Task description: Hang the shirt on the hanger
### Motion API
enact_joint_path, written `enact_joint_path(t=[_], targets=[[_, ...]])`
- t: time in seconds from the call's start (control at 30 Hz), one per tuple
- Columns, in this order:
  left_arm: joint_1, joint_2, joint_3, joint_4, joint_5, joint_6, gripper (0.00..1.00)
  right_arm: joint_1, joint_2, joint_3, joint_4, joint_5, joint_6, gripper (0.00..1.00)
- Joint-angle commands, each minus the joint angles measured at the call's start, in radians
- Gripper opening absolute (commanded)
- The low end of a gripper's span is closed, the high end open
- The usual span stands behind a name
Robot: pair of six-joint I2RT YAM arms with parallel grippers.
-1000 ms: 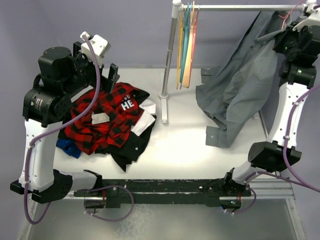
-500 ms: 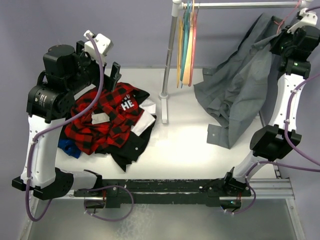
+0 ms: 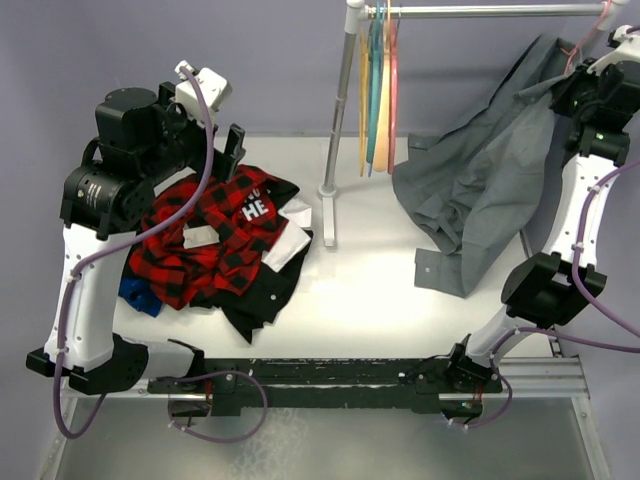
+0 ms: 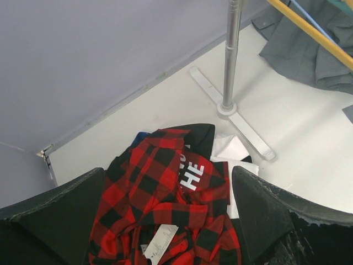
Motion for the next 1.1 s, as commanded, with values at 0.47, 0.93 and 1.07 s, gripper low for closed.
enact_joint_path(t=[0.47, 0.93, 1.07], targets=[[0.008, 0.000, -0.020, 0.056, -0.037, -0.014, 1.00, -0.003, -0.044, 0.022, 0.087, -0.050, 0.031, 0.00], [0.007, -0.004, -0.034, 0.066, -0.029, -0.012, 1.00, 0.000, -0.030, 0.045, 0.076, -0.088, 0.048, 0.00], [0.009, -0.007, -0.035, 0.068, -0.030, -0.013, 1.00, 0.000, -0.031, 0.041, 0.070, -0.075, 0.046, 0.01]])
